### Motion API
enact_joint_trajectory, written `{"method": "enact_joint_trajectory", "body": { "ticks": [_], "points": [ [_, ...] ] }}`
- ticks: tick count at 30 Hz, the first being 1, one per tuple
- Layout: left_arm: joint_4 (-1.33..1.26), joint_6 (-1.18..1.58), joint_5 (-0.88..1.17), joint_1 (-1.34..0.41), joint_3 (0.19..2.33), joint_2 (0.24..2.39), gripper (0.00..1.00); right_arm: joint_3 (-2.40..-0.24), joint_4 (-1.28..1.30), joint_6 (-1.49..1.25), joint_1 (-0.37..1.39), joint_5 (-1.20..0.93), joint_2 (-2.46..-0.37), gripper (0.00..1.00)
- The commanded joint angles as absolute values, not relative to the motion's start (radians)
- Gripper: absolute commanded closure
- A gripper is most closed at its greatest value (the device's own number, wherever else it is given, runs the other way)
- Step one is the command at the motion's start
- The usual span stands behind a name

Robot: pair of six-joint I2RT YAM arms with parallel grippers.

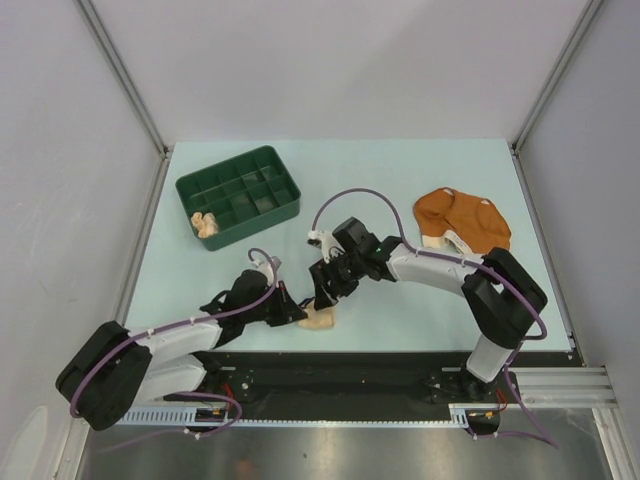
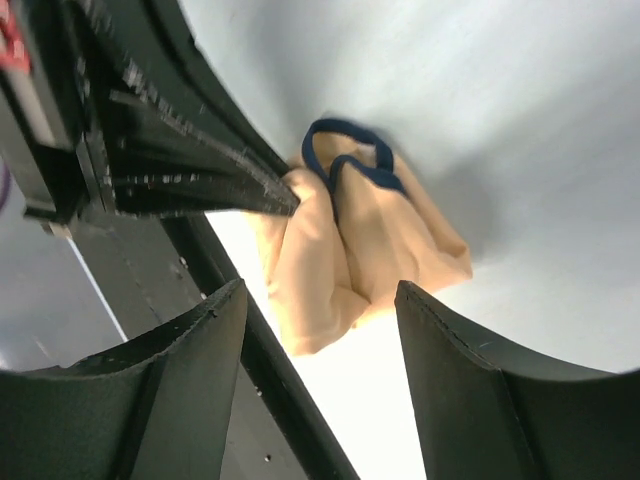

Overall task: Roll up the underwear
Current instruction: Roll the underwear to the center of the board.

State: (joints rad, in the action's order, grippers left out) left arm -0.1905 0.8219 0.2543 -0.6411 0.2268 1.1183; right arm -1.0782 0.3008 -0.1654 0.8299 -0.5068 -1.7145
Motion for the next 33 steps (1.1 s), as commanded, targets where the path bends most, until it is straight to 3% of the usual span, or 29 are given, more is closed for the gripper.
{"method": "enact_joint_trajectory", "body": {
  "ticks": [1, 12, 13, 15, 16, 17, 19, 20, 22, 26, 33],
  "points": [
    [-0.080, 0.819, 0.204, -0.609, 0.224, 1.161, 1.00, -1.039, 0.293, -0.104, 0.876, -0.466, -1.672, 0.35],
    [-0.115, 0.827, 0.238, -0.583, 0.222, 1.204, 1.00, -0.983, 0.250, -0.098, 0.928, -0.430, -1.680, 0.39],
    [-0.123, 0.831, 0.236, -0.584, 0.222, 1.203, 1.00, -0.983, 0.244, -0.103, 0.928, -0.420, -1.695, 0.52],
    [-0.138, 0.838, 0.242, -0.583, 0.221, 1.198, 1.00, -0.983, 0.242, -0.126, 0.925, -0.402, -1.712, 0.68],
    [-0.147, 0.838, 0.247, -0.583, 0.218, 1.195, 1.00, -0.985, 0.242, -0.133, 0.919, -0.405, -1.729, 0.82],
    [-0.158, 0.839, 0.258, -0.583, 0.215, 1.178, 0.99, -0.983, 0.244, -0.153, 0.913, -0.410, -1.733, 0.89],
    [-0.173, 0.841, 0.264, -0.584, 0.209, 1.155, 0.85, -0.983, 0.236, -0.172, 0.905, -0.417, -1.743, 1.00],
    [-0.173, 0.841, 0.255, -0.583, 0.206, 1.116, 0.67, -0.983, 0.233, -0.185, 0.896, -0.422, -1.749, 1.00],
    [-0.147, 0.833, 0.235, -0.583, 0.203, 1.068, 0.44, -0.983, 0.218, -0.236, 0.882, -0.452, -1.756, 1.00],
    [-0.097, 0.795, 0.204, -0.583, 0.198, 0.965, 0.29, -0.983, 0.196, -0.310, 0.850, -0.521, -1.784, 1.00],
    [-0.146, 0.746, 0.256, -0.583, 0.164, 0.974, 0.30, -0.983, 0.173, -0.408, 0.815, -0.589, -1.847, 1.00]
  ]
}}
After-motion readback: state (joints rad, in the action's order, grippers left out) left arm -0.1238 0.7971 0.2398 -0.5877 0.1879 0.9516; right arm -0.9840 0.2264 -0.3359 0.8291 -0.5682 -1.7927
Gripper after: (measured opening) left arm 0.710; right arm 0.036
